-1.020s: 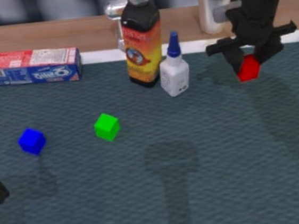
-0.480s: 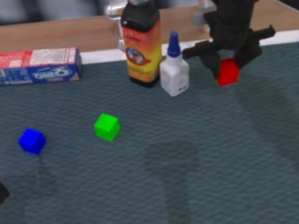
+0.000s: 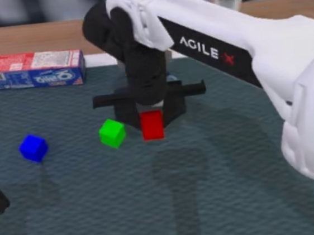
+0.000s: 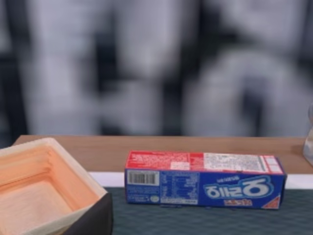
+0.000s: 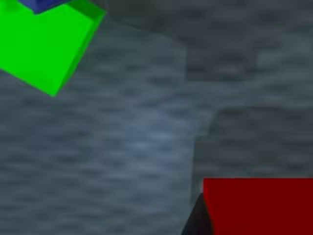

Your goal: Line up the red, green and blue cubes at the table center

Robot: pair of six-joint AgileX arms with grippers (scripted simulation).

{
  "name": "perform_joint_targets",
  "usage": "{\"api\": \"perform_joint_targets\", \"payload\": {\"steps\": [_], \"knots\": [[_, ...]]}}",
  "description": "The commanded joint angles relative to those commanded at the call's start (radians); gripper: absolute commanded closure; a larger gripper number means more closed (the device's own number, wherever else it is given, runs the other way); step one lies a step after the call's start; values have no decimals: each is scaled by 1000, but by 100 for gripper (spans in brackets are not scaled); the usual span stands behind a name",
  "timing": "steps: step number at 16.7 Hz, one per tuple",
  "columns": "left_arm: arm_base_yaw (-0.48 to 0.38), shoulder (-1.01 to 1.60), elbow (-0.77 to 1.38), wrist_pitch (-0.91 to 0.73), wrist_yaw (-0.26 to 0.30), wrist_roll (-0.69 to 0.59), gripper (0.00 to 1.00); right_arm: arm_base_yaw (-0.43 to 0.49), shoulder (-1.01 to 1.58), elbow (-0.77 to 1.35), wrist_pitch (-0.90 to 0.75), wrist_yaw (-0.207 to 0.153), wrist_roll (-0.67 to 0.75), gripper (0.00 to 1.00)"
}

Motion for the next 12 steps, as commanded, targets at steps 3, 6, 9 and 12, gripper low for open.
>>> {"api": "perform_joint_targets", "payload": {"steps": [3, 6, 9, 12], "knots": [[0, 0, 0, 0, 0, 0, 0, 100, 6, 46, -25, 7, 117, 100], [0, 0, 0, 0, 0, 0, 0, 124, 5, 57, -29, 9, 142, 100], [0, 0, 0, 0, 0, 0, 0, 121, 4, 54, -27, 7, 142, 100], [0, 0, 0, 0, 0, 0, 0, 121, -2, 13, 14, 6, 141, 100]]}}
